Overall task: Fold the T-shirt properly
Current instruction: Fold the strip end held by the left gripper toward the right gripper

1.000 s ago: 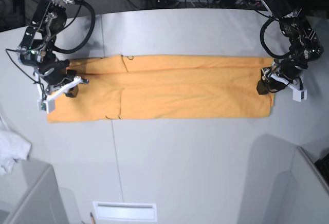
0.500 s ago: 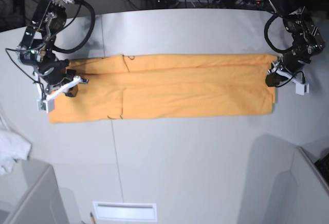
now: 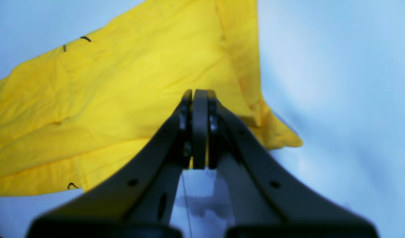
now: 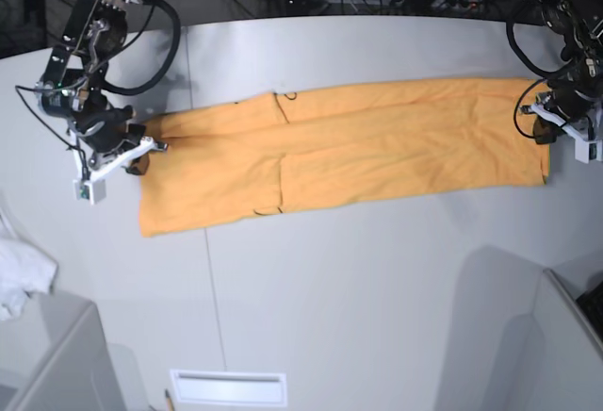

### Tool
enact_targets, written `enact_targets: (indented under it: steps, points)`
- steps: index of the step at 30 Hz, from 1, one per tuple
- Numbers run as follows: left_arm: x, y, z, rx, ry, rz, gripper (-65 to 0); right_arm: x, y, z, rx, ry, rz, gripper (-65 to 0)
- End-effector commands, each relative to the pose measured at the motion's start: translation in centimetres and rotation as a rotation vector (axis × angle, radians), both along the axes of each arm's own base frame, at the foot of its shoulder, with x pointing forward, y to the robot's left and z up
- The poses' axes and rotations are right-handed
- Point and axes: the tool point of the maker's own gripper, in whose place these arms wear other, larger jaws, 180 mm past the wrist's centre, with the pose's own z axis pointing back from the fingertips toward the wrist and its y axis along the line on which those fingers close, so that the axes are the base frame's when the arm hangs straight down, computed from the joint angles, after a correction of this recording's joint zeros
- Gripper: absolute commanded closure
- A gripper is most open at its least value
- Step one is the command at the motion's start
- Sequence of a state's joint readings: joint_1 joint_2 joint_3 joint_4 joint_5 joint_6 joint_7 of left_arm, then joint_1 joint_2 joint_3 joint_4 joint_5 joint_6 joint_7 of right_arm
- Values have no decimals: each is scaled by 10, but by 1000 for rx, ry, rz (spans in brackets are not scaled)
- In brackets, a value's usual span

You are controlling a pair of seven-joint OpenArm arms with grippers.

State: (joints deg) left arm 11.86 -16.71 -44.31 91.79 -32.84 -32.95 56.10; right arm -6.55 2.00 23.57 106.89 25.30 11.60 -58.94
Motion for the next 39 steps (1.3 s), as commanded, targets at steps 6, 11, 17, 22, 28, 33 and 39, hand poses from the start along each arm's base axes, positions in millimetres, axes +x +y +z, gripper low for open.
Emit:
enact_targets:
  steps: [6,11,17,22,28,33,39]
  points:
    - [20,-57,32,34,-102,-160,0,11,-2,16,-10,-61,5,0]
    - [33,-106,34,-15,-110,-213,0,10,-2,15,-10,-55,3,0]
    - [45,-168,24,-102,-97,-318,0,10,-2,14,-10,-54,3,0]
    - [52,-205,22,-158,-90,-357,0,10,-2,14,-10,-54,3,0]
    - [60,-243,24,-202,-90,-424,0,11,-2,15,-10,-58,2,0]
    - [62,-274,29,-237,-101,-486,0,10,-2,15,-10,-57,3,0]
    - [58,-296,27,-262,-85,-522,0,11,-2,15,-10,-58,2,0]
